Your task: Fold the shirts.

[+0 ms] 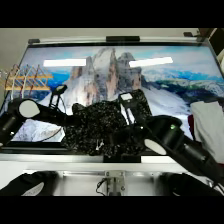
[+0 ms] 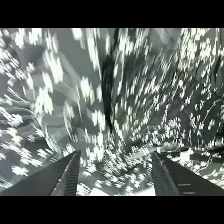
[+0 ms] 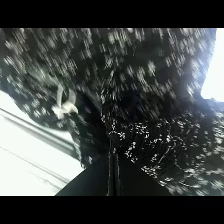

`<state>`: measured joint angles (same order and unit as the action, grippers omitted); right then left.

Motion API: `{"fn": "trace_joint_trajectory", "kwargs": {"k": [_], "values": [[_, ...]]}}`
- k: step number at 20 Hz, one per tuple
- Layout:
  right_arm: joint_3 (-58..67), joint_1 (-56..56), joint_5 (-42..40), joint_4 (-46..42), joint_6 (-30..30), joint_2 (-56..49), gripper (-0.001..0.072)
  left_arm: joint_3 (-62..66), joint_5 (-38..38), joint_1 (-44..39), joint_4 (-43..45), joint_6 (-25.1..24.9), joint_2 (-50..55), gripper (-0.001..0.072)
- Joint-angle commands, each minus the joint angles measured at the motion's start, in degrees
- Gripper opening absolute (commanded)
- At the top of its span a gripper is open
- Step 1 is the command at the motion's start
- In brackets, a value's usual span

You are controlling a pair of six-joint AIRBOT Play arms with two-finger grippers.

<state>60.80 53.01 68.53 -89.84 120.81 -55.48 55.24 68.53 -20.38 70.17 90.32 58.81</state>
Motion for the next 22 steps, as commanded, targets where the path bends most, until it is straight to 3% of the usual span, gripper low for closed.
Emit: {"fn": "trace_joint_trajectory", "kwargs": {"k": [1,4,6,8,10,12,14,22], "values": [[-0.7,0.4,-4.5,1.7,0.7,-2.3,0.0048,6.1,1.7,3.8,12.9,-7.4,0.5,0.0559],[-0.7,0.4,-4.4,2.6,0.5,-2.6,0.0048,13.2,1.1,11.0,39.3,-8.8,0.5,0.0516],[-0.7,0.4,-4.4,2.6,0.5,-2.6,0.0048,13.7,-3.5,18.9,45.9,-11.3,0.8,0.0516],[-0.7,0.4,-4.2,3.5,0.5,-2.6,0.0048,13.7,-5.6,28.2,44.3,-7.8,3.4,0.0535],[-0.7,0.4,-4.2,4.2,0.5,-2.6,0.0048,13.7,-5.6,36.3,40.8,-5.4,8.2,0.063],[-0.7,0.4,-4.2,4.4,0.5,-2.6,0.0048,13.7,-7.8,41.6,33.9,-5.2,13.3,0.0628],[-0.7,0.4,-4.2,4.5,0.6,-2.6,0.0048,13.7,-9.7,42.5,32.4,-7.5,17.6,0.0625],[-0.7,0.3,-4.3,3.9,1.9,-2.6,0.0048,13.7,-14.2,41.8,32.4,-8.2,27.1,0.0623]]}}
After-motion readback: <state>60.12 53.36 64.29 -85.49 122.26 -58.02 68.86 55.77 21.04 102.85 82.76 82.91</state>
